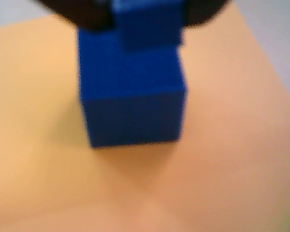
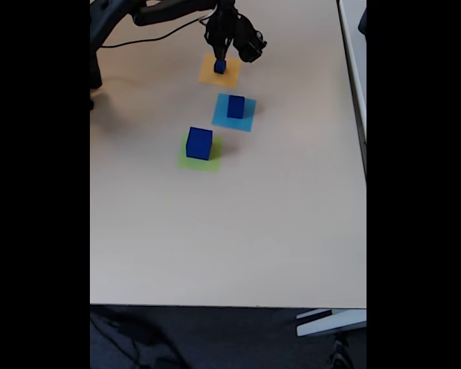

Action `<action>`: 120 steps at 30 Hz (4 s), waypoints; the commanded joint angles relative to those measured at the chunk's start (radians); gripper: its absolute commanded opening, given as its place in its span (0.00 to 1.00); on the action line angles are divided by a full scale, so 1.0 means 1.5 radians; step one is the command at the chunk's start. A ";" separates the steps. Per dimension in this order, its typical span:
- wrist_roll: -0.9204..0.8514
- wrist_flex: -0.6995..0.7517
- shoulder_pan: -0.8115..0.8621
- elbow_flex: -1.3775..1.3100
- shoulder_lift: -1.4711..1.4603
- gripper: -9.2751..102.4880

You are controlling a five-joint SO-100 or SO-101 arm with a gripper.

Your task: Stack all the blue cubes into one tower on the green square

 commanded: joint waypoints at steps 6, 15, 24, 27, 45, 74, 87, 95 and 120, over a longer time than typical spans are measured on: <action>0.001 -0.011 0.000 -0.004 0.011 0.08; 0.012 -0.015 -0.003 0.021 0.012 0.08; 0.008 -0.015 0.001 0.033 0.018 0.08; 0.009 -0.019 0.001 0.036 0.018 0.08; 0.004 -0.039 0.002 0.050 0.018 0.09; -0.010 -0.051 -0.004 0.055 0.026 0.19; -0.005 -0.050 -0.009 0.054 0.033 0.19; -0.015 -0.051 -0.013 0.031 0.033 0.24; -0.163 -0.103 0.025 -0.026 0.088 0.19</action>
